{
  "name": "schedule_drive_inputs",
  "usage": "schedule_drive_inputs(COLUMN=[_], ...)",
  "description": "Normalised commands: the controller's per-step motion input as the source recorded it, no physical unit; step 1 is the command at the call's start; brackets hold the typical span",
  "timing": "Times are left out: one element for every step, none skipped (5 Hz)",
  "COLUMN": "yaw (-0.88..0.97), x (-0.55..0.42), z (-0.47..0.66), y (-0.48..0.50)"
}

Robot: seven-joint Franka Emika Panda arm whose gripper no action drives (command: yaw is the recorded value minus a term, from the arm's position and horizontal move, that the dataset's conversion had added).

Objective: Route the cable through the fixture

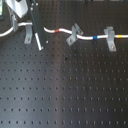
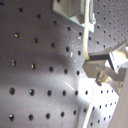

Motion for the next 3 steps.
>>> schedule_drive_inputs(yaw=[-0.20, 0.00, 0.00], x=[0.001, -0.236, -0.012], z=[0.35, 0.21, 0.00], y=[0.002, 0.027, 0.009])
